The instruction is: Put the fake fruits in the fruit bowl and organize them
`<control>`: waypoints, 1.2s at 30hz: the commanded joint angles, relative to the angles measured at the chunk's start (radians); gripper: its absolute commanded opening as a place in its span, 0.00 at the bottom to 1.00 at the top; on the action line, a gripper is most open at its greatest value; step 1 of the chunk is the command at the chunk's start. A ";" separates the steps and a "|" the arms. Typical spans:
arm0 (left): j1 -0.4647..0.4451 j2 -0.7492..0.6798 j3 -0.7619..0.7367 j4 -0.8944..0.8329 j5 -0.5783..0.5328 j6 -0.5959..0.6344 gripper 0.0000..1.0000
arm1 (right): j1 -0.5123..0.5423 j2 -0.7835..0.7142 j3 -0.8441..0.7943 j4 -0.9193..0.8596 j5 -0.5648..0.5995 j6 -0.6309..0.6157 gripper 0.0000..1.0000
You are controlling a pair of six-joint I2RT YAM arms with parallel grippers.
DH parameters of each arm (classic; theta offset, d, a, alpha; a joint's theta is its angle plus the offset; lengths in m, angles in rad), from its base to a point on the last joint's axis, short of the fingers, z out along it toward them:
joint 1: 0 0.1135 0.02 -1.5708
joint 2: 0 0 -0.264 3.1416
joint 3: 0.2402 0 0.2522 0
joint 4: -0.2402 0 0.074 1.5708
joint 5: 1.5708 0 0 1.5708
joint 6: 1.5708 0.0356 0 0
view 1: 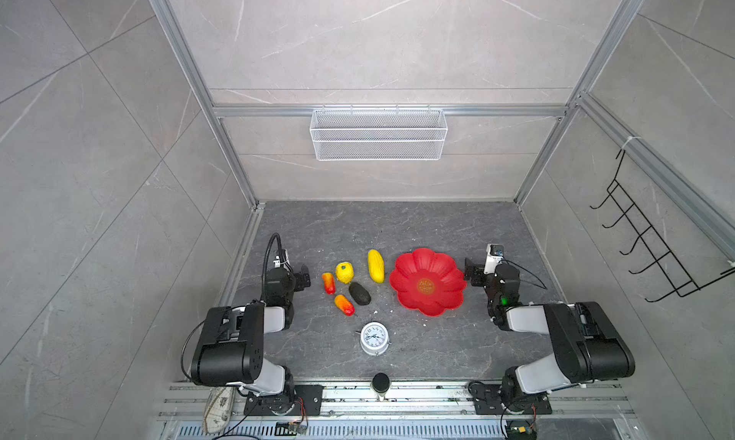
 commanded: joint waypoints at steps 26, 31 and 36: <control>-0.014 -0.058 0.028 -0.025 -0.007 0.030 1.00 | 0.008 -0.108 0.008 -0.098 0.167 0.041 1.00; -0.094 -0.224 0.203 -0.474 -0.206 -0.015 1.00 | 0.055 -0.360 0.151 -0.439 0.214 0.076 1.00; -0.191 -0.392 0.395 -0.865 -0.226 -0.042 1.00 | 0.200 -0.350 0.466 -0.869 -0.027 0.079 0.99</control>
